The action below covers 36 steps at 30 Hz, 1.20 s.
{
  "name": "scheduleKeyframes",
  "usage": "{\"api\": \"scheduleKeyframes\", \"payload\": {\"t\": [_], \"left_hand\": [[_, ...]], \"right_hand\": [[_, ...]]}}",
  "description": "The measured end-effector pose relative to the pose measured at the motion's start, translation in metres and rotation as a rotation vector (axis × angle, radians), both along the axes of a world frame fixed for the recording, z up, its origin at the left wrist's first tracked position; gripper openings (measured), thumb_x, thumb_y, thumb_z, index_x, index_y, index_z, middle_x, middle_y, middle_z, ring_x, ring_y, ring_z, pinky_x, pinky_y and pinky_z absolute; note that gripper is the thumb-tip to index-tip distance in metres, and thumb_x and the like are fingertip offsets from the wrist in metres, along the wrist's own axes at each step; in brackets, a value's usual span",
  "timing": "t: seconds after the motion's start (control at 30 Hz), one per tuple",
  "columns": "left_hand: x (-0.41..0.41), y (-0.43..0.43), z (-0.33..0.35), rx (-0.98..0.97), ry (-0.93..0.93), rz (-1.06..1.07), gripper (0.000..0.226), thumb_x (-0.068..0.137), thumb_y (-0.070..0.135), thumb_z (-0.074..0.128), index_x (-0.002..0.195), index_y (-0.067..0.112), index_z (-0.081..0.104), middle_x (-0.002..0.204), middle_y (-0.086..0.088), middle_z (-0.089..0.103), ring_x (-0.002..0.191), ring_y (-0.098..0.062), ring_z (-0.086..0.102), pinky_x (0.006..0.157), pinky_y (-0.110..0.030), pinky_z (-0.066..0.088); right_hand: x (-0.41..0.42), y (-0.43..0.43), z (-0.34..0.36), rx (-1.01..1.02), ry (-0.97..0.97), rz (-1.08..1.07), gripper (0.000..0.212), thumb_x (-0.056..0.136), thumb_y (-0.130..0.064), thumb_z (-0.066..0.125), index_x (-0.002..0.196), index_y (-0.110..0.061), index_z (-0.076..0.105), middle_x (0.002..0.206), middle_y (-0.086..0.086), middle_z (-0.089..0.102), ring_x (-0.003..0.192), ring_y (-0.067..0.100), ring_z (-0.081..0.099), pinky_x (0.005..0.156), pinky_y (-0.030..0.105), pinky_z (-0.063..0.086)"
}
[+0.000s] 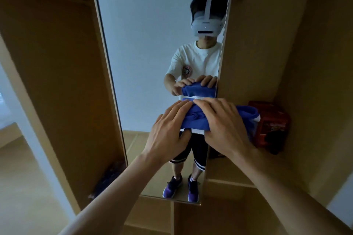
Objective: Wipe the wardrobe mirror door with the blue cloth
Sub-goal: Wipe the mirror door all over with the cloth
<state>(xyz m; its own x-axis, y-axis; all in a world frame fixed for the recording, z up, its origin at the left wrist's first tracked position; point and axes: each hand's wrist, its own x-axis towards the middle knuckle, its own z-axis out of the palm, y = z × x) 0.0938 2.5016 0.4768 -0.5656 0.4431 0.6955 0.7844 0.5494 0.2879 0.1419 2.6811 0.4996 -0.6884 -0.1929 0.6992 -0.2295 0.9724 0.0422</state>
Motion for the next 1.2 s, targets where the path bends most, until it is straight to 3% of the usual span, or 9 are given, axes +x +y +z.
{"api": "scheduleKeyframes", "payload": {"t": [0.13, 0.37, 0.63, 0.83, 1.0, 1.2], "left_hand": [[0.0, -0.005, 0.033, 0.035, 0.093, 0.008, 0.065, 0.089, 0.021, 0.06, 0.152, 0.018, 0.044, 0.156, 0.004, 0.047, 0.145, -0.018, 0.043, 0.106, -0.039, 0.048], [-0.013, -0.018, 0.094, 0.052, 0.3, -0.017, 0.052, 0.1, 0.019, 0.057, 0.151, 0.017, 0.048, 0.156, 0.003, 0.049, 0.145, -0.014, 0.042, 0.106, -0.023, 0.039], [-0.04, -0.037, 0.169, 0.084, 0.434, -0.042, 0.056, 0.096, 0.023, 0.041, 0.151, 0.017, 0.046, 0.155, 0.003, 0.049, 0.144, -0.016, 0.043, 0.102, -0.028, 0.043], [-0.067, -0.048, 0.231, 0.101, 0.504, -0.072, 0.059, 0.096, 0.019, 0.061, 0.152, 0.021, 0.042, 0.154, 0.007, 0.048, 0.143, -0.016, 0.041, 0.104, -0.032, 0.043], [-0.092, -0.068, 0.282, 0.068, 0.566, -0.059, 0.063, 0.097, 0.036, 0.057, 0.155, 0.029, 0.036, 0.158, 0.007, 0.041, 0.145, -0.018, 0.039, 0.11, -0.041, 0.043], [-0.131, -0.089, 0.329, 0.027, 0.579, 0.067, 0.064, 0.099, 0.054, 0.053, 0.155, 0.034, 0.03, 0.163, 0.004, 0.033, 0.148, -0.02, 0.033, 0.116, -0.045, 0.035]], "right_hand": [[-0.002, -0.006, 0.034, 0.032, 0.083, 0.001, 0.064, 0.078, -0.016, 0.061, 0.141, -0.017, 0.05, 0.133, 0.003, 0.057, 0.119, 0.026, 0.053, 0.101, 0.042, 0.043], [-0.006, -0.02, 0.097, 0.044, 0.245, -0.036, 0.065, 0.066, -0.011, 0.076, 0.127, -0.013, 0.055, 0.117, 0.006, 0.062, 0.103, 0.028, 0.059, 0.088, 0.041, 0.047], [-0.028, -0.036, 0.169, 0.147, 0.395, -0.042, 0.065, 0.071, -0.008, 0.073, 0.133, -0.009, 0.052, 0.121, 0.01, 0.061, 0.105, 0.031, 0.059, 0.09, 0.046, 0.049], [-0.047, -0.05, 0.231, 0.228, 0.526, -0.09, 0.062, 0.079, -0.022, 0.079, 0.134, -0.013, 0.052, 0.125, 0.007, 0.06, 0.11, 0.029, 0.057, 0.095, 0.044, 0.047], [-0.055, -0.064, 0.278, 0.264, 0.575, -0.179, 0.062, 0.078, -0.025, 0.075, 0.135, -0.015, 0.052, 0.128, 0.008, 0.057, 0.113, 0.029, 0.055, 0.097, 0.043, 0.045], [-0.063, -0.063, 0.326, 0.307, 0.561, -0.316, 0.065, 0.072, -0.012, 0.074, 0.133, -0.014, 0.053, 0.126, 0.011, 0.058, 0.111, 0.034, 0.056, 0.094, 0.047, 0.045]]}}
